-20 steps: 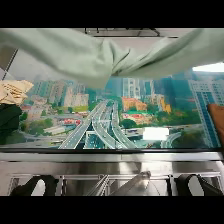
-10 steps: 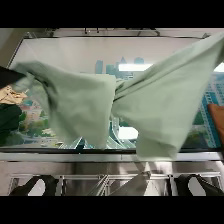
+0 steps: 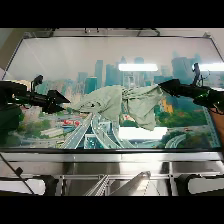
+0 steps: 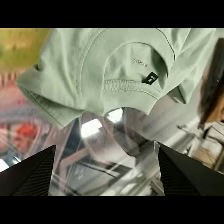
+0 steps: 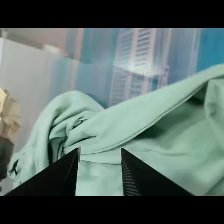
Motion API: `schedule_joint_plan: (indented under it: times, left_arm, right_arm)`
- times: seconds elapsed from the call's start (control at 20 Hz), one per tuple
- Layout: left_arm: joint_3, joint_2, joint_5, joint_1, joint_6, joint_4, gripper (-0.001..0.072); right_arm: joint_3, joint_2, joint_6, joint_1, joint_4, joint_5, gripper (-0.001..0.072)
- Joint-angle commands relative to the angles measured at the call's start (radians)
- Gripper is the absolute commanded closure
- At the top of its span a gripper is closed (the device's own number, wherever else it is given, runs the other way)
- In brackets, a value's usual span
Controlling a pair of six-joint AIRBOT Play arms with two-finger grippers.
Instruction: Fold the shirts.
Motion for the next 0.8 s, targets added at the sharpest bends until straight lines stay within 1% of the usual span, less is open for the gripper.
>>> schedule_joint_plan:
  times: [0.0,0.1,0.2,0.3,0.35,0.45,0.55,0.65,0.75]
  left_arm:
    - [0.108,-0.111,0.12,0.003,0.013,-0.025,0.0004]
    - [0.101,-0.068,0.126,-0.006,0.008,-0.023,0.0004]
    - [0.034,-0.005,0.11,-0.027,0.005,-0.016,0.0004]
    - [-0.069,0.059,0.061,-0.05,0.006,0.006,0.0005]
    - [-0.127,0.09,0.009,-0.057,0.003,0.018,0.0005]
    - [-0.209,0.124,-0.128,-0.068,0.002,0.025,0.0005]
    - [-0.237,0.121,-0.251,-0.068,0.002,0.023,0.0006]
    - [-0.226,0.085,-0.297,-0.069,-0.014,0.017,0.0006]
    - [-0.198,0.028,-0.294,-0.071,-0.016,-0.011,0.0006]
  right_arm:
    - [0.039,-0.021,0.094,-0.094,-0.053,0.092,0.027]
    - [0.038,0.014,0.2,-0.162,-0.186,0.094,0.0271]
    - [0.038,0.017,0.312,-0.204,-0.337,0.103,0.0271]
    - [0.037,0.013,0.411,-0.216,-0.473,0.103,0.0272]
    - [0.036,0.013,0.443,-0.216,-0.512,0.108,0.0274]
    - [0.031,0.013,0.457,-0.215,-0.512,0.136,0.028]
    - [0.03,0.013,0.482,-0.214,-0.512,0.161,0.028]
    - [0.011,0.013,0.482,-0.214,-0.512,0.167,0.028]
    - [-0.027,0.013,0.481,-0.214,-0.511,0.161,0.028]
